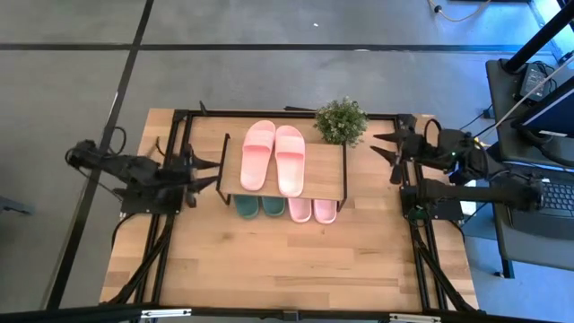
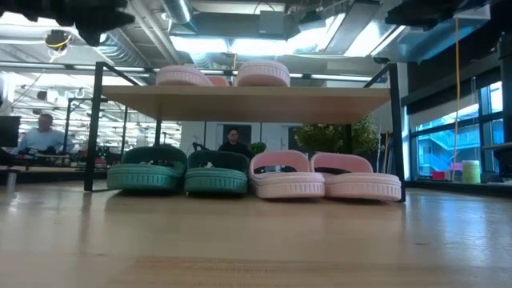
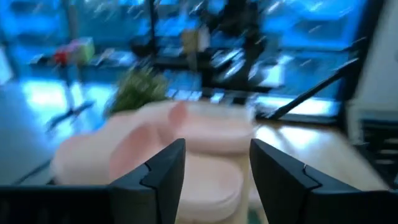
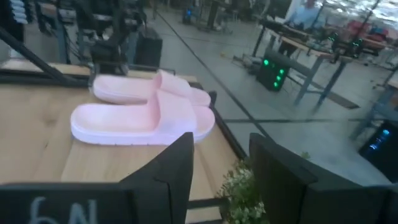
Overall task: Pick and place slides into the shelf
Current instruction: Return to Home Position
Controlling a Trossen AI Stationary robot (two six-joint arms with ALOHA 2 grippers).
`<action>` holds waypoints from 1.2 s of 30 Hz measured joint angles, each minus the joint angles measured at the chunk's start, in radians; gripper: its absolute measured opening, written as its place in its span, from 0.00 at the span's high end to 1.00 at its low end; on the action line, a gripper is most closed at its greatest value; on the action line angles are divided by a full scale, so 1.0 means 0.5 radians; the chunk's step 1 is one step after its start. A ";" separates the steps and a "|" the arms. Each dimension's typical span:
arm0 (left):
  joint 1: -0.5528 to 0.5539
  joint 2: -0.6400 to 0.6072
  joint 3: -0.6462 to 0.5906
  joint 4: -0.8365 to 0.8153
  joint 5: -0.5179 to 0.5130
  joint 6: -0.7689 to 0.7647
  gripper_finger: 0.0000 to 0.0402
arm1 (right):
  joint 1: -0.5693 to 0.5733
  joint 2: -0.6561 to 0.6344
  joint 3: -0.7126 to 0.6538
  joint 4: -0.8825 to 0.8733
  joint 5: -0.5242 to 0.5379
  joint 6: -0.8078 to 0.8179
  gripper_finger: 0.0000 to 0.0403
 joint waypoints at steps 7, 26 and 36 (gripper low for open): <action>0.414 -0.468 -0.150 -0.005 0.427 0.176 0.57 | -0.213 -0.040 -0.117 0.073 -0.160 -0.009 0.61; 0.670 -0.552 -0.377 0.045 0.736 0.107 0.57 | -0.451 -0.537 -0.482 0.188 -0.369 0.151 0.61; 0.670 -0.552 -0.576 0.226 0.777 0.066 0.57 | -0.451 -0.834 -0.512 -0.011 -0.370 0.207 0.61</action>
